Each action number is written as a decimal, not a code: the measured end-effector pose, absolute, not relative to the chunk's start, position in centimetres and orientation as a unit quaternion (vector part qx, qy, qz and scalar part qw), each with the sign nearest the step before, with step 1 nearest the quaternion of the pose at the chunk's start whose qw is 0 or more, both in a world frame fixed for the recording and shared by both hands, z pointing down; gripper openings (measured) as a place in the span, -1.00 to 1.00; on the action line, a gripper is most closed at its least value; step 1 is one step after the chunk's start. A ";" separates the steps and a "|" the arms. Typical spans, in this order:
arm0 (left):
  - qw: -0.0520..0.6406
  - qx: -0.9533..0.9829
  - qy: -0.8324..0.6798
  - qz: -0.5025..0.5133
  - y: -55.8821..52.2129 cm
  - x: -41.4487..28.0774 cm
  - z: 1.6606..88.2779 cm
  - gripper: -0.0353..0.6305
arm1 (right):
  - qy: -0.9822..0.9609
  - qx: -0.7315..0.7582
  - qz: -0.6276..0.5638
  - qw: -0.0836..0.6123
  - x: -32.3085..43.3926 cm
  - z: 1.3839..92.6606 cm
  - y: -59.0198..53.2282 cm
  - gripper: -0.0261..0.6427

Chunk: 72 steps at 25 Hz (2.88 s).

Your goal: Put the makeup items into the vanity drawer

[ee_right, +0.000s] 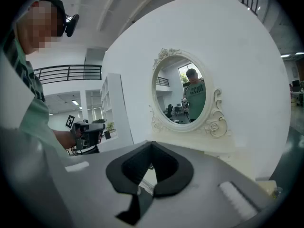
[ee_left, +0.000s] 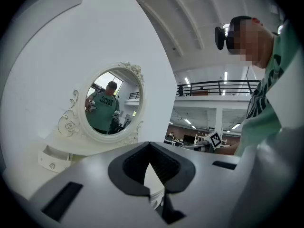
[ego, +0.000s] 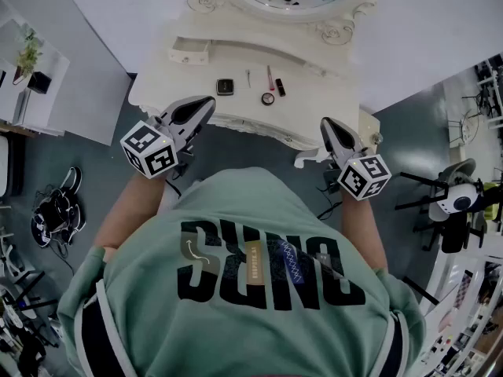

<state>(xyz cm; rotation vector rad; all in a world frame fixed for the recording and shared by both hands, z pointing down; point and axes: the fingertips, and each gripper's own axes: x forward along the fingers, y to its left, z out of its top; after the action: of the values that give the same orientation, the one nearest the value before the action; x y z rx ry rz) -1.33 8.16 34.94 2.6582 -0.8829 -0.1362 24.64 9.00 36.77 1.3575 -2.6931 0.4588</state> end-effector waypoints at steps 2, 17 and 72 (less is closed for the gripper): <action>0.170 0.934 -0.312 -0.048 8.2 -1.3 35.0 -0.89 | -0.882 0.444 0.151 0.044 24.8 36.8 9.1 -0.90; 0.155 0.931 -0.327 -0.047 8.4 0.7 34.2 -0.89 | -0.885 0.442 0.132 0.059 27.2 37.2 9.3 -0.90; 0.230 0.940 -0.254 0.000 -14.4 0.6 40.9 -0.89 | -0.891 0.401 0.180 0.114 20.1 43.5 -12.4 -0.89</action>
<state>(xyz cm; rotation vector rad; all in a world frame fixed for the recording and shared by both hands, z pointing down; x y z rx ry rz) 0.59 -14.42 40.86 2.5853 -0.6986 -0.0005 20.07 -12.43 43.54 1.1749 -2.6133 0.5272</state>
